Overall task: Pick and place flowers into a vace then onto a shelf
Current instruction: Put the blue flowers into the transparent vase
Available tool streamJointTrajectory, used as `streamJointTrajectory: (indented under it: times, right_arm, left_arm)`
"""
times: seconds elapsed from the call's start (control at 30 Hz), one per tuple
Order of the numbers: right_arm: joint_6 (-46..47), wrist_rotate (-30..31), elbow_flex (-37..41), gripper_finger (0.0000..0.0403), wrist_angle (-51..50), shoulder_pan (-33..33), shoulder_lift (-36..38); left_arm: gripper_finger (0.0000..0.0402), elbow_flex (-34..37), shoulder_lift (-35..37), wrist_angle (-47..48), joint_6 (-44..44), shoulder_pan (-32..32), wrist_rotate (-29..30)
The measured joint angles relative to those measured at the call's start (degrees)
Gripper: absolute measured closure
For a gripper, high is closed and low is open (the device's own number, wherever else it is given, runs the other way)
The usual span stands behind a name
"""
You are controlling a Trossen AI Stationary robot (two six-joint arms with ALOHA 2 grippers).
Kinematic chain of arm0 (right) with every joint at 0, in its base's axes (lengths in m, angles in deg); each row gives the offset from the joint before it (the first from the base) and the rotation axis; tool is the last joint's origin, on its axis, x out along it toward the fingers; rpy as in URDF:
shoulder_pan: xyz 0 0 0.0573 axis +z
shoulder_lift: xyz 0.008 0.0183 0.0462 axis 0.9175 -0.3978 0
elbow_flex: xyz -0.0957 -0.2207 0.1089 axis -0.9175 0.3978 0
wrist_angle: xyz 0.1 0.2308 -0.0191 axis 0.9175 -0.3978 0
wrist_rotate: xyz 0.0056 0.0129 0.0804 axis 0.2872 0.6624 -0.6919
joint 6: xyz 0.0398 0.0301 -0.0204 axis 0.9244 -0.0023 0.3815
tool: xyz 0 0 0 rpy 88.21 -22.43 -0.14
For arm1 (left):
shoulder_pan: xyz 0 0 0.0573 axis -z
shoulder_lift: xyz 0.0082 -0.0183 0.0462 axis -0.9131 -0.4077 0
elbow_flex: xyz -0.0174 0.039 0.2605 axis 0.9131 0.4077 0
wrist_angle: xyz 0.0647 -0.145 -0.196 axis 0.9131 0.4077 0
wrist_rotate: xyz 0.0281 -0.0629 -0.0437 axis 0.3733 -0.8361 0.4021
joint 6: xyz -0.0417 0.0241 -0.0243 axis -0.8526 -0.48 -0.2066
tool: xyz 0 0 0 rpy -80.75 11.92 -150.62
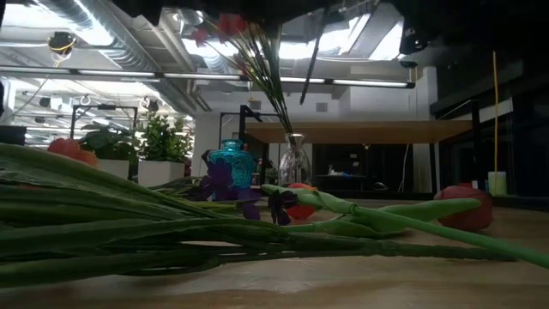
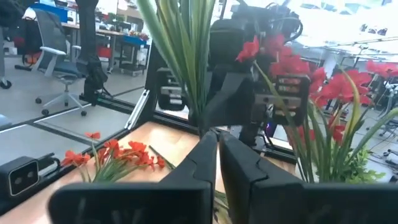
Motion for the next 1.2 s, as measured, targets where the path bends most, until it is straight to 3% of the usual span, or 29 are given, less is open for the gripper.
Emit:
streamJointTrajectory:
  times: [0.3,0.5,0.7,1.2]
  right_arm:
    - [0.28,0.00,-0.21,0.0294,10.04,0.00,-7.90]
    - [1.53,0.01,-6.05,0.0256,7.16,-0.04,-12.74]
    - [-0.14,0.00,-10.52,0.0245,3.81,-0.04,-15.47]
    - [-0.18,0.04,-11.25,0.0244,4.86,-0.04,-15.76]
  left_arm:
    - [0.0394,0.02,-0.81,-0.50,0.41,0.04,2.99]
    - [0.0394,0.02,-0.81,-1.16,0.54,-0.26,5.60]
    - [0.0394,0.02,-0.81,-1.41,0.51,-0.24,5.75]
    - [0.0393,0.02,-0.81,-1.47,1.01,-0.24,8.24]
